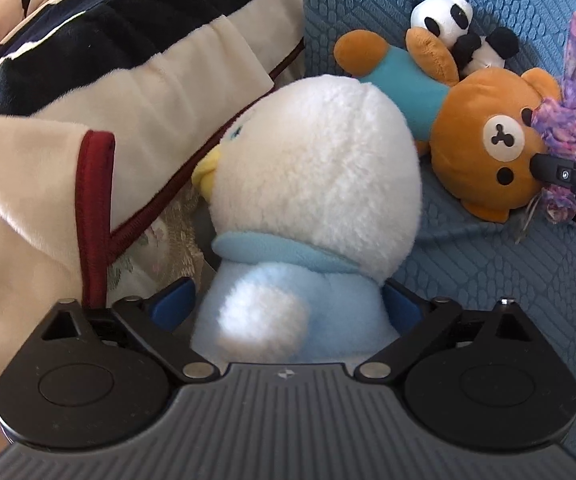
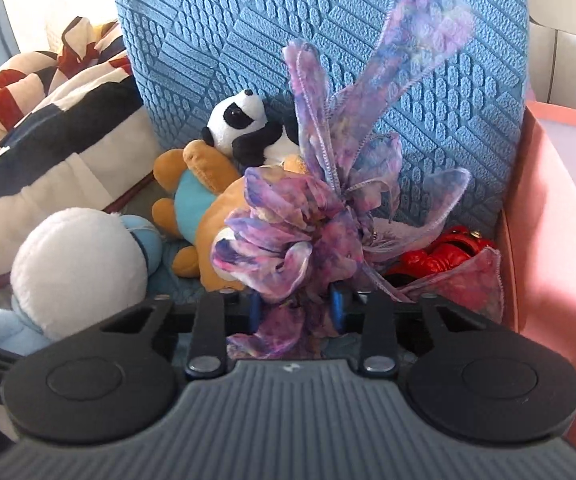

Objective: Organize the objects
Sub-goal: 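Close the right gripper on the purple ribbon bow while the left gripper approaches the penguin, then lift the purple bow with the right gripper while the left gripper grasps the white penguin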

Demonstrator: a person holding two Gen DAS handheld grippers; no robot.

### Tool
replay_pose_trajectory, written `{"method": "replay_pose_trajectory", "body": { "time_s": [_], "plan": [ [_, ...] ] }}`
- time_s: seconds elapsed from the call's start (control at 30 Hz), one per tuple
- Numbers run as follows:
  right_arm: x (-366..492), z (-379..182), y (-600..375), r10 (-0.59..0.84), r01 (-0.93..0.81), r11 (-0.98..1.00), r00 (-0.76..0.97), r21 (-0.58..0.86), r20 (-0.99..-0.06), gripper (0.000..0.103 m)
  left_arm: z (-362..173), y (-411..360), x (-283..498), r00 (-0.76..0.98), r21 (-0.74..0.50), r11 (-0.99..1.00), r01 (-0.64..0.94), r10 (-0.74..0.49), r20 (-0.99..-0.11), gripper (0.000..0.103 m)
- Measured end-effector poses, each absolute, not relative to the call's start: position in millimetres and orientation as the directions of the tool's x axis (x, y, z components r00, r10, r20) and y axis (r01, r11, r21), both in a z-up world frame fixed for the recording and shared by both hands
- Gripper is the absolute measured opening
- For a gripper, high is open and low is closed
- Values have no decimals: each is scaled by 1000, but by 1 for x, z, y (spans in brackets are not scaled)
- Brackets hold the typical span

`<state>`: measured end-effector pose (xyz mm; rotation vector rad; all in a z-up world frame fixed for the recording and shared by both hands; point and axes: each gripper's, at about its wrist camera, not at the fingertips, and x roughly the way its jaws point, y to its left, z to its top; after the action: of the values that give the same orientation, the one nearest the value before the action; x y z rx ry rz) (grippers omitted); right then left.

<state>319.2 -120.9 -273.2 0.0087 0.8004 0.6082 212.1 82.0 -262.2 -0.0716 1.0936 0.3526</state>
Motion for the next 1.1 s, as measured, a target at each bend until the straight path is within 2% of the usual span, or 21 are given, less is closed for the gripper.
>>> {"method": "replay_pose_trajectory", "body": {
  "time_s": [0.1,0.27,0.43,0.53,0.73,0.77,0.83,1.1],
  "plan": [
    [315,-273,-125,500,-507,836,544,211,-673,24,-259,79,202,434,88,935,-342,241,-868,88],
    [309,-278,-133,469,-503,847,558,170,-685,17,-249,75,183,482,0,914,-405,214,-850,81],
    [295,-281,-132,447,-525,843,569,113,-690,16,-235,69,168,529,-83,882,-464,200,-825,71],
    [285,-278,-138,455,-530,839,555,126,-696,15,-227,66,164,560,-128,877,-463,178,-809,67],
    [254,-258,-149,475,-563,816,526,131,-706,14,-222,65,164,560,-128,892,-433,155,-814,70],
    [249,-256,-147,475,-575,810,526,117,-706,14,-222,67,166,551,-128,893,-432,150,-821,71],
    [240,-251,-146,485,-594,797,517,112,-705,14,-224,73,171,540,-134,894,-427,133,-831,82],
    [216,-257,-145,472,-628,771,452,105,-757,14,-252,81,196,423,-100,892,-441,108,-899,89]
  ]
}}
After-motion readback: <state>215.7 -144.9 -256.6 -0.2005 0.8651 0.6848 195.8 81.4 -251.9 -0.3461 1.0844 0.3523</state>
